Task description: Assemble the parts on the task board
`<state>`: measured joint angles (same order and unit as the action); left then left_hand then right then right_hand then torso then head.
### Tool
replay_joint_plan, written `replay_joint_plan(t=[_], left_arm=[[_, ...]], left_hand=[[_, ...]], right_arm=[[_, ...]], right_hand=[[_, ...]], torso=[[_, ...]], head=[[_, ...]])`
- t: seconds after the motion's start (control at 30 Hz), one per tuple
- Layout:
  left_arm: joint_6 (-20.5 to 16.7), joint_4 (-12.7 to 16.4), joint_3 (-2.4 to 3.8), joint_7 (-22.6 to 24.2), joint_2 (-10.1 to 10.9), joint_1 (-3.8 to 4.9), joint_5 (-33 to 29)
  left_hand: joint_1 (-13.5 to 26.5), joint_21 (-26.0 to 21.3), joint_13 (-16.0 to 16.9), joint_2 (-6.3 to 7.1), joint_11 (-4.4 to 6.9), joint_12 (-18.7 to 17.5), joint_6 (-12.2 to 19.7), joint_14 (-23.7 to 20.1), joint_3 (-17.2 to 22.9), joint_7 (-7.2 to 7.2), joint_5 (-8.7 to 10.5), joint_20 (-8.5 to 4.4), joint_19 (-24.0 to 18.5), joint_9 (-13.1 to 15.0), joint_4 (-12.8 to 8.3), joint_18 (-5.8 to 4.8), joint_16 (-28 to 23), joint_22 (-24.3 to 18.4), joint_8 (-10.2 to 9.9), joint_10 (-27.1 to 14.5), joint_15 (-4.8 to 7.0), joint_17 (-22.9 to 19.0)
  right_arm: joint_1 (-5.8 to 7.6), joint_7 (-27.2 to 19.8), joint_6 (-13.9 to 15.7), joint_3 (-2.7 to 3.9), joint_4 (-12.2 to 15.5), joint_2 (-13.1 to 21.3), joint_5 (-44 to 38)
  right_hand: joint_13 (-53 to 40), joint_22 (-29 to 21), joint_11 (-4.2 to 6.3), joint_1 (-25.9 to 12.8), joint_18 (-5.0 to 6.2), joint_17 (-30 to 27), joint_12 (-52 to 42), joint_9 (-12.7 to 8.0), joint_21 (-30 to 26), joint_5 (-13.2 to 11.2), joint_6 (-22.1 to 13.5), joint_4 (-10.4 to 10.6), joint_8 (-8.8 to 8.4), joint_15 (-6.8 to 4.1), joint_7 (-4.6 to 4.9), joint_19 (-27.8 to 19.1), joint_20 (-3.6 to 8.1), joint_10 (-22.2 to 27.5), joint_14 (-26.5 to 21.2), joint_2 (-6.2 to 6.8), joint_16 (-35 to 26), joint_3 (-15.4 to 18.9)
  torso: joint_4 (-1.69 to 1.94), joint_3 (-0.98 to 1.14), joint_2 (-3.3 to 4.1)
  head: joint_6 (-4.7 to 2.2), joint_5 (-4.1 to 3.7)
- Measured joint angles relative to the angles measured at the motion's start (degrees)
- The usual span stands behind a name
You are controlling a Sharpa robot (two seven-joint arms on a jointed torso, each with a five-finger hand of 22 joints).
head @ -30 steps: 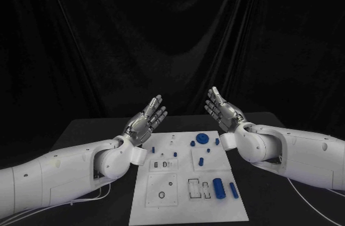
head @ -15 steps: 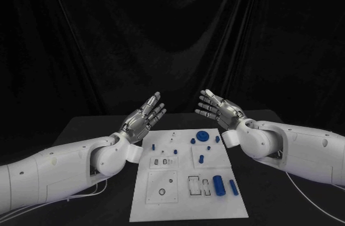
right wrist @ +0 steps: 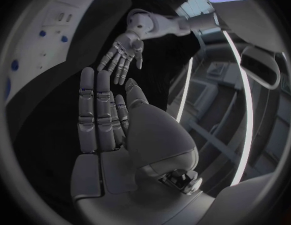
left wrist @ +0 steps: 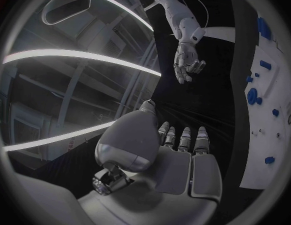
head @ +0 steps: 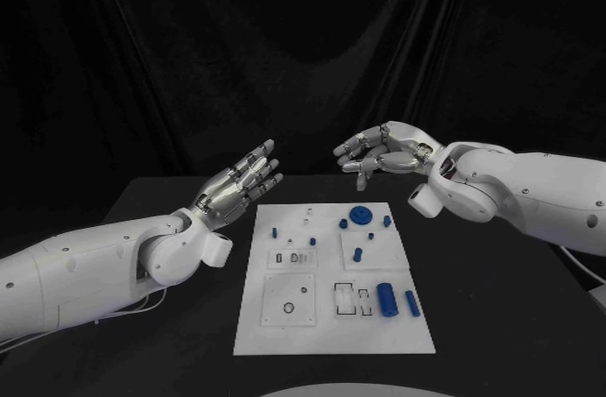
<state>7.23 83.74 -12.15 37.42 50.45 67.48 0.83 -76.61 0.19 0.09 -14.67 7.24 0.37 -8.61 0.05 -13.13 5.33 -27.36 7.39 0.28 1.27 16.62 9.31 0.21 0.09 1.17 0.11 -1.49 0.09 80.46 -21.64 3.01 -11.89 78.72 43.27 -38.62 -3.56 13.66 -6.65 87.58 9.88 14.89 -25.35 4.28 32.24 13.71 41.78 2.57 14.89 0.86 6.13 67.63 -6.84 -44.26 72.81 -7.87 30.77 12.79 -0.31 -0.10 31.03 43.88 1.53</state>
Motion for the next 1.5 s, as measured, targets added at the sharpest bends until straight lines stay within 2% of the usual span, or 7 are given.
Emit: replay_joint_plan(t=[0.27, 0.43, 0.57, 0.73, 1.17, 1.37, 1.5], left_arm=[[-2.16, 1.94, -0.02, 0.8, 1.59, 1.28, 6.38], [-3.98, 3.15, 0.01, 1.01, 2.45, 2.07, 10.81], [-5.31, 4.38, 0.01, 1.09, 3.23, 2.47, 13.75], [-6.33, 5.27, -0.01, 1.14, 3.98, 2.61, 16.15], [-6.76, 6.28, 0.0, 1.18, 5.33, 2.73, 18.41], [-6.88, 6.56, 0.0, 1.2, 5.28, 2.74, 18.7], [-7.05, 6.67, -0.01, 1.21, 5.27, 2.74, 18.82]], left_hand=[[-2.8, 0.0, 0.09, 0.95, -1.08, 0.0, -2.14, 0.07, 0.05, -0.44, -1.12, 0.1, 0.1, 0.2, 0.05, 0.0, 0.0, 0.08, 0.24, 0.66, -0.07, 0.0], [-8.92, 0.0, 0.14, 2.19, -1.36, 0.0, -2.66, -0.14, 1.63, -0.43, -7.02, 0.09, 0.1, 0.2, -1.19, 0.0, 0.0, 0.08, 0.26, 0.95, 0.14, -0.03], [-11.34, 0.0, 0.14, 2.86, -1.87, 0.0, -2.87, -0.14, 2.6, -0.22, -10.15, 0.09, 0.1, 0.2, -2.17, 0.0, 0.0, 0.08, 0.26, 1.02, 0.14, -0.04], [-12.76, 0.0, 0.14, 2.98, -2.45, 0.0, -2.65, -0.14, 3.47, -0.01, -11.7, 0.09, 0.1, 0.2, -3.05, 0.0, 0.0, 0.08, 0.26, 0.81, 0.14, -0.04], [-13.21, 0.0, 0.13, 2.94, -2.86, 0.0, -2.33, -0.13, 4.67, -0.33, -11.92, -0.66, -0.22, 0.2, -3.87, 0.0, 0.0, -0.04, 0.25, 0.39, 1.42, -0.03], [-8.93, 0.0, 0.11, 2.66, -2.75, 0.0, -3.37, -0.11, 2.45, -0.53, -5.08, -2.62, -0.31, 0.25, 0.14, 0.0, 0.0, -0.04, 0.25, 0.27, 3.25, -0.02], [-8.41, 0.0, 0.08, 2.42, -2.75, 0.0, -3.37, -0.12, 1.91, -0.53, -3.96, -3.65, -0.31, 0.25, 0.23, -0.01, 0.0, -0.04, 0.25, 0.27, 3.25, -0.02]], right_arm=[[2.5, 7.58, 3.21, -0.02, 6.11, 4.04, -32.65], [2.9, 12.25, 4.88, -0.06, 7.64, 4.7, -47.81], [3.11, 15.14, 6.0, -0.04, 8.35, 5.21, -55.45], [3.13, 17.45, 6.86, -0.03, 9.14, 5.72, -60.98], [2.79, 19.67, 7.47, -0.03, 9.52, 6.16, -65.55], [1.72, 19.72, 8.15, -0.03, 9.68, 6.28, -66.13], [0.84, 19.56, 8.89, -0.05, 9.41, 6.18, -66.37]], right_hand=[[0.0, 4.14, 1.78, 0.7, 0.0, 6.41, 6.72, -0.26, 5.52, 0.27, 4.1, 3.15, -3.78, -2.56, -1.53, 5.82, 2.51, -4.89, 6.5, 2.09, 8.35, -2.23], [-0.26, 7.53, 2.53, -2.58, -0.01, 9.44, 8.55, 0.83, 9.57, -5.43, 9.65, 7.63, -4.03, -3.25, -1.67, 8.14, 3.27, -10.06, 9.31, 5.65, 12.4, -4.8], [-0.25, 8.75, 2.64, -3.24, 0.0, 9.8, 10.31, 0.97, 10.64, -5.56, 10.46, 9.14, -4.93, -3.17, -1.39, 8.45, 3.16, -12.6, 9.56, 7.47, 12.72, -7.38], [-0.16, 9.78, 2.36, -2.07, -0.01, 10.08, 13.36, 0.55, 11.25, -3.31, 10.63, 9.06, -6.64, -3.17, -1.21, 8.45, 3.15, -12.87, 9.56, 8.66, 12.99, -10.36], [-0.16, 11.41, 2.0, -1.1, -0.01, 11.07, 16.65, -0.2, 12.3, -2.49, 10.4, 8.7, -8.27, -2.96, 0.25, 7.79, 3.13, -13.64, 9.76, 10.09, 14.13, -13.54], [-0.16, 12.15, 1.85, -0.37, -0.02, 12.16, 17.77, -0.56, 12.8, -2.49, 8.76, 8.1, -9.97, -2.54, 1.43, 7.4, 2.73, -14.19, 9.75, 10.82, 15.08, -14.93], [-0.17, 12.44, 1.85, -0.16, -0.01, 13.06, 18.05, -0.56, 12.97, -2.21, 8.76, 7.85, -10.19, -2.54, 1.43, 7.4, 2.73, -14.19, 9.75, 11.02, 15.8, -15.51]], torso=[[0.36, -0.33, 2.14], [0.77, -0.56, 3.76], [1.4, -0.82, 5.27], [1.8, -1.1, 6.92], [2.3, -1.8, 10.0], [2.57, -2.08, 11.0], [2.59, -2.2, 11.43]], head=[[0.95, 0.34], [1.11, -0.18], [0.58, -1.05], [-0.24, -1.18], [-2.43, -1.9], [-3.54, -2.41], [-3.75, -2.51]])
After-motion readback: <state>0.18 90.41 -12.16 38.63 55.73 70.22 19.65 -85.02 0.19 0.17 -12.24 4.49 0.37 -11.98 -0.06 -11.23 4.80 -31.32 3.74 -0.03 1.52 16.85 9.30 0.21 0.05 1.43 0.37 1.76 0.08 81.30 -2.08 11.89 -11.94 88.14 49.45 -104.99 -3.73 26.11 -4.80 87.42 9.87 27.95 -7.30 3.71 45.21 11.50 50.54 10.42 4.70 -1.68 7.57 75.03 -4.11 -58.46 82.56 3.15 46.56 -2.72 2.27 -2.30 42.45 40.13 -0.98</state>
